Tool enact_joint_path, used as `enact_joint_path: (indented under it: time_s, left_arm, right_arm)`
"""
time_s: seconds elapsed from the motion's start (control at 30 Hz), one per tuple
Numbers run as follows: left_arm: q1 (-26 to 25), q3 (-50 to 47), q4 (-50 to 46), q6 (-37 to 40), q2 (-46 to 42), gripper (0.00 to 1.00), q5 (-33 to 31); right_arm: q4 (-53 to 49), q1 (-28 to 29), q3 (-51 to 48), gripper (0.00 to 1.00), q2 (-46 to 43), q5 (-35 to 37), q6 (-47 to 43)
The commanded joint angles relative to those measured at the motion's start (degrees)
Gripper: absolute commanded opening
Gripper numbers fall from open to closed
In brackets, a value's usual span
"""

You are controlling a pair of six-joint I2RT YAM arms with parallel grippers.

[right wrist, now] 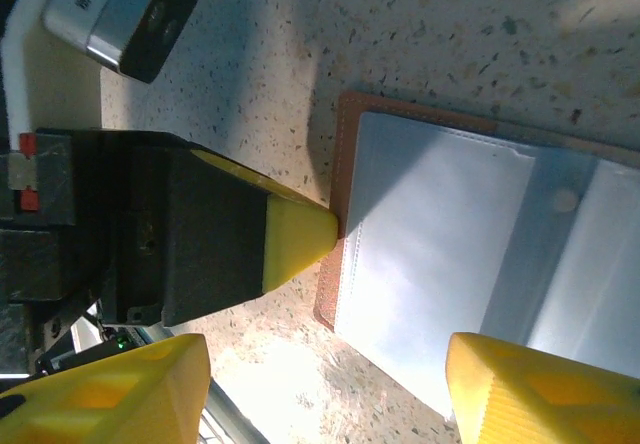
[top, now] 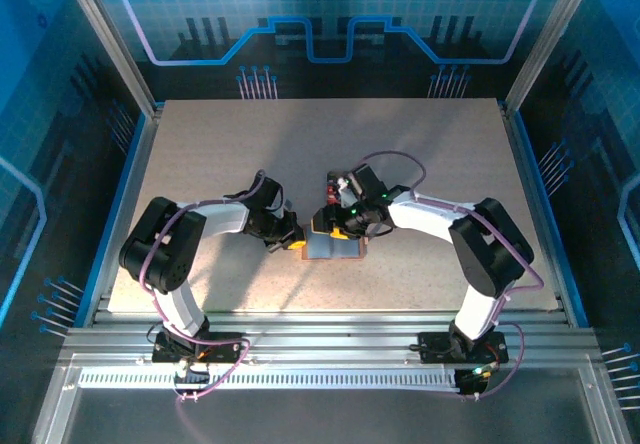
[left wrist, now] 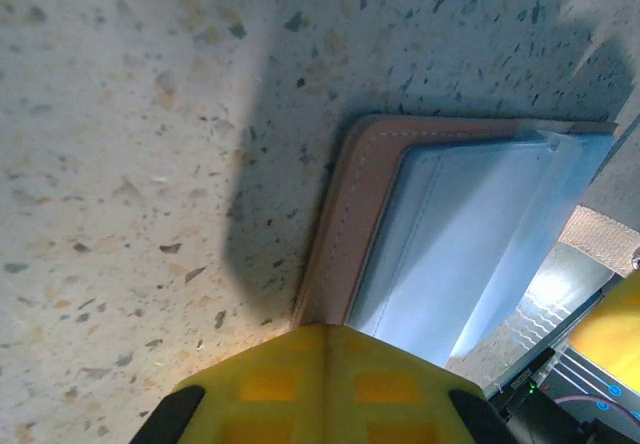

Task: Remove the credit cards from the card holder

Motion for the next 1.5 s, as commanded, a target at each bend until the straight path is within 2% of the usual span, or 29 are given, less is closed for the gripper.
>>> enact_joint_path:
  time_s: [0.0,0.37,0.7,1.1,1.47]
  left_arm:
    - [0.21,-1.27,-0.74,1.7,1.2,0.04,1.09]
    - [0.21,-1.49,-1.24,1.97,0.96,0.03,0.56]
    - [0.21,-1.65,-1.68,2.23,0.52,0.03,0.19]
    - [0.23,-1.84,-1.94,2.36,0.51,0.02,-0.09]
    - [0.21,-1.63,-2.2,2.41,0.56,0.02,-0.27]
  right_arm:
    - [1.37,1.31,1.88,0.64,1.88,-2.31,1.19]
    - [1.5,2.59,4.73,0.61,6.44,-4.17,1.33]
    - [-4.52,2.82,6.28,0.62,8.32,-0.58,-1.06]
    - [-8.03,2.13,5.68,0.62,6.73,2.2,-2.85]
    - [-5.3,0.64,2.91,0.62,4.77,0.71,-1.68]
